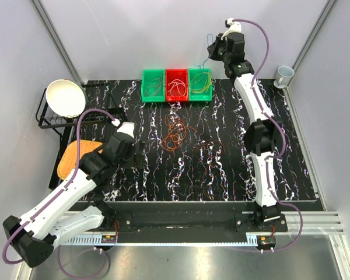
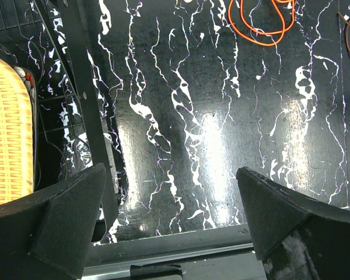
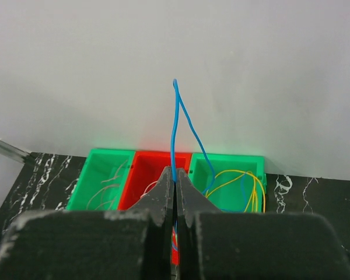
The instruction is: Untangle the cables
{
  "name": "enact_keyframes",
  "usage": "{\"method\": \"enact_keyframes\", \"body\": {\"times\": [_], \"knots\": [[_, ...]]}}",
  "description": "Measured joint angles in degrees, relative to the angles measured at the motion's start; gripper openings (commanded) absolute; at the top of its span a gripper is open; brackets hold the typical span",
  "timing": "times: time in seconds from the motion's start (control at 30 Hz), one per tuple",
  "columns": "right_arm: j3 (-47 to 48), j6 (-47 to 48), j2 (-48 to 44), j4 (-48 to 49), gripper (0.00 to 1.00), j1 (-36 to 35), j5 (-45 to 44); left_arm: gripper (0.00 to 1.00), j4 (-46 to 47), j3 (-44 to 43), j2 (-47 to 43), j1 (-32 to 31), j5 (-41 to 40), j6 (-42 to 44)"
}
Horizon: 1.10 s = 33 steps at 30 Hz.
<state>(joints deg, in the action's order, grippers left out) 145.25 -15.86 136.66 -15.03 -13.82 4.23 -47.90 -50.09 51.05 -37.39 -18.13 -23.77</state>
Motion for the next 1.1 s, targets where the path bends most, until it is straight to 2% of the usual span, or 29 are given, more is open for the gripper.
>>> {"method": "enact_keyframes", "body": {"times": [0.17,0.4,0.9,1.0,1.03,1.1], "knots": [[5.0,-0.2,8.2,0.2,0.00,0.9,1.0,0.98,0.0,0.0,0.0,0.1,0.0,0.0],[5.2,-0.5,15.3,0.0,0.01,1.5,0.7,0.98,0.0,0.0,0.0,0.3,0.0,0.0],[4.9,-1.2,16.3,1.0,0.05,1.5,0.8,0.97,0.0,0.0,0.0,0.9,0.0,0.0],[4.4,-1.8,16.4,1.5,0.15,1.5,1.2,0.97,0.0,0.0,0.0,0.9,0.0,0.0],[4.1,-1.9,16.4,1.6,0.27,1.4,1.5,0.97,0.0,0.0,0.0,1.0,0.0,0.0],[3.4,-2.3,16.4,1.8,0.42,1.4,2.1,0.97,0.0,0.0,0.0,1.0,0.1,0.0]]}}
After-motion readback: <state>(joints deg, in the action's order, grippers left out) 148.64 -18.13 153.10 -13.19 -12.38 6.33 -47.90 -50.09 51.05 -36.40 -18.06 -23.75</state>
